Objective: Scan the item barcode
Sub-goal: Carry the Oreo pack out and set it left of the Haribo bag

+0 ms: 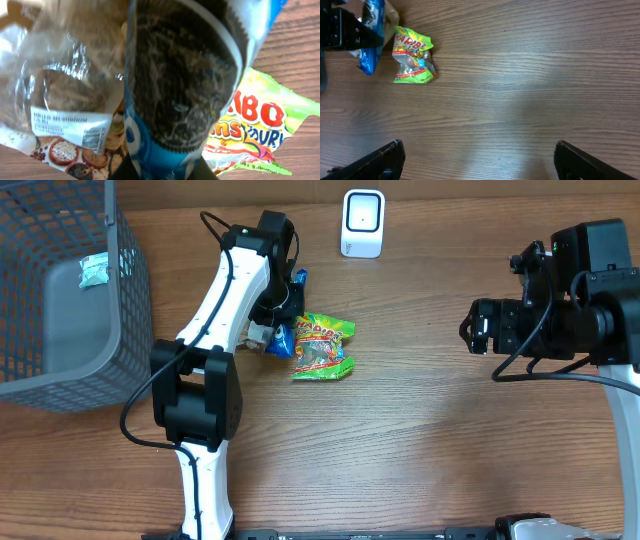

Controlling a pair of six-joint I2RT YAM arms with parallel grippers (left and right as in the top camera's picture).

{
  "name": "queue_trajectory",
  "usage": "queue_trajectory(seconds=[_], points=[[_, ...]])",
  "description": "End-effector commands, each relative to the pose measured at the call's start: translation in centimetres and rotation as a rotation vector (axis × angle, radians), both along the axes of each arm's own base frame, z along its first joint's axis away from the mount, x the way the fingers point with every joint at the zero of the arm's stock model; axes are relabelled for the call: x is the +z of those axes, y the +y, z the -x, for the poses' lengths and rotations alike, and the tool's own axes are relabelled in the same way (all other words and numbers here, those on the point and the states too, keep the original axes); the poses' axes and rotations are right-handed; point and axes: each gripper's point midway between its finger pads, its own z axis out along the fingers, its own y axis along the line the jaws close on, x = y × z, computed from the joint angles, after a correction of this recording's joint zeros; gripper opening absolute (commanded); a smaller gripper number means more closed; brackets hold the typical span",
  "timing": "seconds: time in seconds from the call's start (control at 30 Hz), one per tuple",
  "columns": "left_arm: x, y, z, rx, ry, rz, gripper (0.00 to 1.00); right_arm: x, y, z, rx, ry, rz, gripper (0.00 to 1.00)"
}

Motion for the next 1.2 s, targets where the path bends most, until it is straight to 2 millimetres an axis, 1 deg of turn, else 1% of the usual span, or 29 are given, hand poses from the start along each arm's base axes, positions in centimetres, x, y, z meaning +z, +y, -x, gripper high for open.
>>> queue_trajectory(seconds=[0.0,0.03,0.1,0.17,0.27,0.33,0.37,0.43,0.5,0.57,0.6,0.67,0.73,0.8,0.83,0.9,0.97,1.03,1.17], points=[[0.8,-2.0,0.1,-0.051,-0.017,0.061,0.26,0.1,-0.1,-0.1,-0.002,-0.006,-0.005,0.96],[0.9,-2.1,0.0,-0.054,-0.021,0.064,0.32,0.1,-0.1,-0.1,-0.002,-0.006,-0.005,0.96],[1.4,-2.5,-0.2,-0.06,-0.029,0.076,0.39,0.1,-0.1,-0.1,-0.002,-0.005,-0.005,0.96],[2.5,-2.7,-0.5,-0.065,-0.043,0.089,0.42,0.1,-0.1,-0.1,-0.002,-0.005,-0.004,0.96],[5.5,-2.9,-1.3,-0.073,-0.09,0.098,0.42,0.1,-0.1,-0.1,-0.003,-0.005,-0.004,0.96],[8.1,-3.0,-1.8,-0.081,-0.137,0.108,0.42,0.1,-0.1,-0.1,-0.002,-0.005,-0.004,0.96],[10.0,-3.1,-2.2,-0.087,-0.175,0.115,0.42,0.0,-0.1,-0.1,-0.002,-0.004,-0.004,0.96],[13.2,-3.1,-2.8,-0.087,-0.247,0.124,0.42,0.0,-0.1,-0.1,-0.002,-0.004,-0.004,0.96],[17.2,-3.0,-3.2,-0.095,-0.343,0.138,0.43,0.0,-0.1,-0.1,-0.002,-0.004,-0.004,0.96],[21.6,-2.1,-3.5,-0.089,-0.468,0.132,0.48,0.0,-0.1,-0.1,-0.002,-0.004,-0.004,0.96],[23.8,-1.2,-3.5,-0.069,-0.536,0.115,0.5,0.0,-0.1,-0.1,-0.002,-0.004,-0.004,0.96],[27.6,0.8,-3.4,-0.006,-0.654,0.088,0.56,0.0,-0.1,0.0,-0.002,-0.002,-0.004,0.96],[31.5,3.4,-2.9,0.059,-0.781,0.082,0.6,0.0,-0.1,0.0,-0.003,0.0,-0.004,0.96],[34.2,6.2,-2.4,0.122,-0.862,0.076,0.63,0.0,-0.1,0.0,-0.002,0.0,-0.004,0.96],[35.2,8.5,-2.1,0.18,-0.89,0.062,0.64,0.0,-0.1,0.0,-0.002,0.0,-0.004,0.96],[36.2,12.2,-1.6,0.256,-0.918,0.029,0.65,0.0,-0.1,0.0,-0.003,0.0,-0.004,0.96],[36.8,16.2,-1.2,0.345,-0.938,-0.024,0.65,0.0,-0.1,0.0,-0.003,0.001,-0.005,0.96],[37.1,20.6,-0.8,0.44,-0.955,-0.082,0.65,0.0,0.0,0.1,0.001,0.001,-0.013,0.96],[36.9,27.9,-0.4,0.591,-0.967,-0.179,0.66,0.1,0.5,0.1,0.011,0.003,-0.037,0.96]])
